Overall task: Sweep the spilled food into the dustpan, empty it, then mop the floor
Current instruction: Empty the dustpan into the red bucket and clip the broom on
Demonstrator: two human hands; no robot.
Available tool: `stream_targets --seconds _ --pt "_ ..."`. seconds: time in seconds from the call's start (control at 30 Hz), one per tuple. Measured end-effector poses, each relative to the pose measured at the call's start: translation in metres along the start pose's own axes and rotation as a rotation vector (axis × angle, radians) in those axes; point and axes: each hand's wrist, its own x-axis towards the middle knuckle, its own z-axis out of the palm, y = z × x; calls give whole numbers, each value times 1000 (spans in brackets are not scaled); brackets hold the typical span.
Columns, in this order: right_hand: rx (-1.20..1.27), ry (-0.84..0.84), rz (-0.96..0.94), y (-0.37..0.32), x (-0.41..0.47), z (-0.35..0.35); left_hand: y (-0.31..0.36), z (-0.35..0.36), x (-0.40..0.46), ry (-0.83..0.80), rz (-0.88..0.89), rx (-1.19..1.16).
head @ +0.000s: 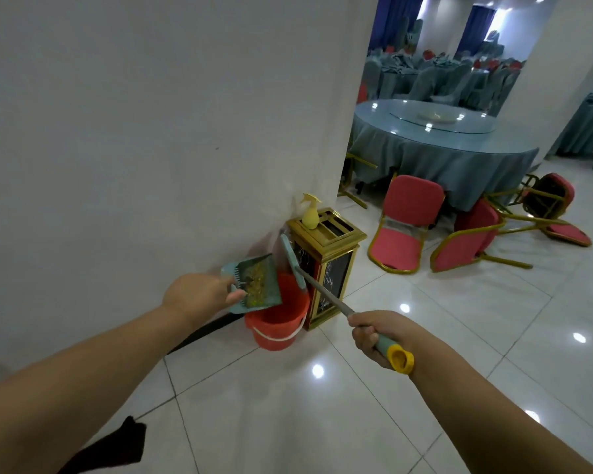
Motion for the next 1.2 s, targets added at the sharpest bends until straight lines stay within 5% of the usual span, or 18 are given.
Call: stream_targets --seconds 0.47,0.83,1.2 --pt "-100 -77 60 -63 37 -67 112 38 41 -265 299 193" --pt "-135 -49 97 -75 53 -96 131 56 43 -669 -91 -37" --pt "-137 -23 135 -76 61 -110 142 69 41 -654 70 144"
